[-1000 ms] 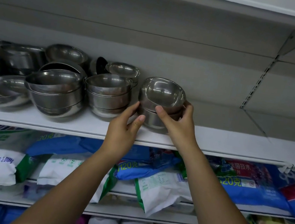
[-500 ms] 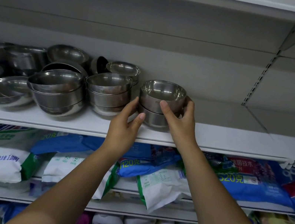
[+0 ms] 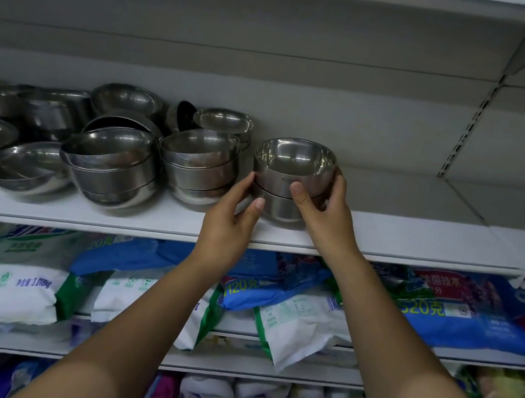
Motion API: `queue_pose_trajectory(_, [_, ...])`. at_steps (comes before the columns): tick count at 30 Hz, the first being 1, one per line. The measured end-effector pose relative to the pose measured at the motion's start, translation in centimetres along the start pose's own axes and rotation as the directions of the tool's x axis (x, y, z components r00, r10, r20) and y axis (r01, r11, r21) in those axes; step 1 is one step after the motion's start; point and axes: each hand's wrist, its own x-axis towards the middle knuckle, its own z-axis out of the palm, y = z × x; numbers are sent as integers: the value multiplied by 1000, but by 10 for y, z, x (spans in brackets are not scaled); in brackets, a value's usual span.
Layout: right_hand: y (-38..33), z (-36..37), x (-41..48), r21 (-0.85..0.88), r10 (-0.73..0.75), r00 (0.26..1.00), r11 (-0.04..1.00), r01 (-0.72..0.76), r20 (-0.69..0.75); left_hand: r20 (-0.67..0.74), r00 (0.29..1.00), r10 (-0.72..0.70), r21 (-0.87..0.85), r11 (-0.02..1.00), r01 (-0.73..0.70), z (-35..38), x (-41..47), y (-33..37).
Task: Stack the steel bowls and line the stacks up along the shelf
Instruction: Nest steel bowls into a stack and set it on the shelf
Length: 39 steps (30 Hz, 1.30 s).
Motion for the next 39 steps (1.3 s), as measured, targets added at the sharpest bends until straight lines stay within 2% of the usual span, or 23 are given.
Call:
queue_pose_trajectory(3, [3,2,1,-32,-20,1000,999,20,5,-38,999,-10,1,1000,10,-3,-6,6])
queue_pose_trajectory(6, [5,3,3,-62,-44,999,997,43,0,-218,976,-2,11,1000,5,-12,-20,6])
queue_pose_trajectory(8, [7,4,4,-88,-53,998,995,52,-12,-387,922,-2,16,1000,8,-25,-27,3])
queue_pose_trajectory(11, [8,8,5,-154,-56,998,987,50,-32,-607,795,7,36,999,19,-53,-29,-3])
queue_pose_trajectory(13, [9,10,4,-197,-49,998,980,39,-43,-690,723,20,84,995,53,-70,-28,-6])
queue_pose_trajectory(16, [4,13,1,-176,-48,996,984,36,-68,-745,666,39,135,987,92,-92,-28,-8])
queue_pose_trajectory(19, [5,17,0,-147,-25,992,989,7,-123,-721,691,54,198,972,131,-111,-23,-11])
queue_pose_trajectory(23, [0,32,-11,-139,-3,958,990,-38,-287,-663,745,75,239,964,116,-130,-14,-15])
queue_pose_trajectory(25, [-8,44,-23,-205,-73,914,979,-11,-399,-643,761,91,261,959,106,-137,-10,-17])
queue_pose_trajectory(28, [-19,66,-36,-333,-305,803,932,142,-512,-596,797,92,282,954,101,-148,-5,-19])
queue_pose_trajectory(30, [-26,82,-36,-409,-409,765,888,209,-498,-558,824,99,335,935,114,-159,-2,-19])
queue_pose_trajectory(35, [-62,127,-32,-555,-585,739,756,347,-334,-370,927,64,404,910,99,-197,7,-17])
queue_pose_trajectory(39, [-89,166,-24,-512,-592,797,724,462,-118,-235,972,12,371,925,79,-222,18,-22])
